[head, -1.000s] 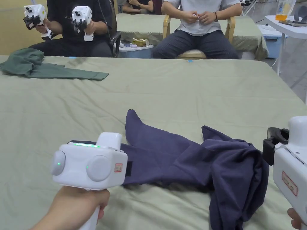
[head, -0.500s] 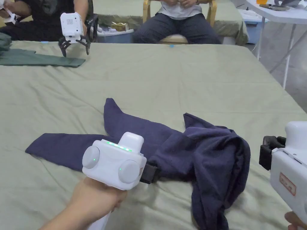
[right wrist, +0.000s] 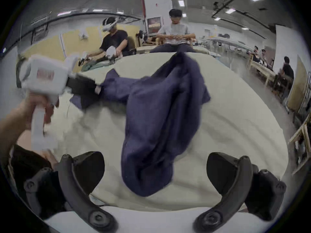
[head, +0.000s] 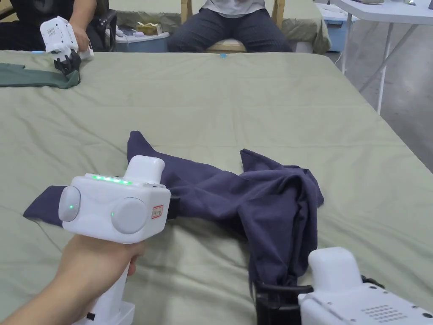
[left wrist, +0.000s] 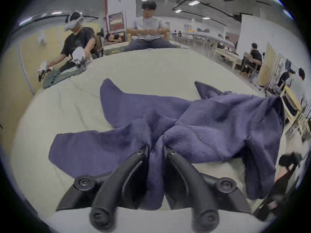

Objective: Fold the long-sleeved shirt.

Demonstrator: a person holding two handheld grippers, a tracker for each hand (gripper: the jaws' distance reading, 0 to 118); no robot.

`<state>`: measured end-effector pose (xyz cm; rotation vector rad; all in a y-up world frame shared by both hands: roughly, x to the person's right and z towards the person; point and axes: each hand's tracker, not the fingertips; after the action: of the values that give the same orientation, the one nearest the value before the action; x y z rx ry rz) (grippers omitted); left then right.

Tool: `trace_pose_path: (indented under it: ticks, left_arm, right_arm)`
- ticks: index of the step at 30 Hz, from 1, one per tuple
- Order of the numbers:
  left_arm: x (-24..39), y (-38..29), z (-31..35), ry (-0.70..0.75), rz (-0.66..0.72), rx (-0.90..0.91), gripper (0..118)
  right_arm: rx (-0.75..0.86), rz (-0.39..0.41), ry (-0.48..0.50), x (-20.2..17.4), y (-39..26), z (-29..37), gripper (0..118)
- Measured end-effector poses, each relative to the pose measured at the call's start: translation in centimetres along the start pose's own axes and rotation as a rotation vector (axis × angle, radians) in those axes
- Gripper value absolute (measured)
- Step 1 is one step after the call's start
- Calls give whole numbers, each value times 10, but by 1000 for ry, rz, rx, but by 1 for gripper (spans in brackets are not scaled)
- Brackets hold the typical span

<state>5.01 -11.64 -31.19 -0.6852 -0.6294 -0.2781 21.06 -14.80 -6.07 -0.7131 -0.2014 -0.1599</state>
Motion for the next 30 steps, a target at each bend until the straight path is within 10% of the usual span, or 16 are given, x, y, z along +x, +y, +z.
trace_pose_path:
  ticks: [3, 5, 15, 30]
  left_arm:
    - [-3, -3, 14, 12, 6, 0, 19]
    - [-9, -3, 23, 22, 12, 5, 19]
    - [-50, 50, 127, 138, 108, 280, 18]
    - [-80, 253, 338, 303, 175, 659, 18]
  right_arm:
    - [-29, -24, -23, -4, -5, -20, 106]
    - [-45, -52, -21, 0, -4, -27, 22]
    - [290, -152, -140, 93, 95, 86, 22]
    - [766, 53, -379, 74, 356, 261, 21]
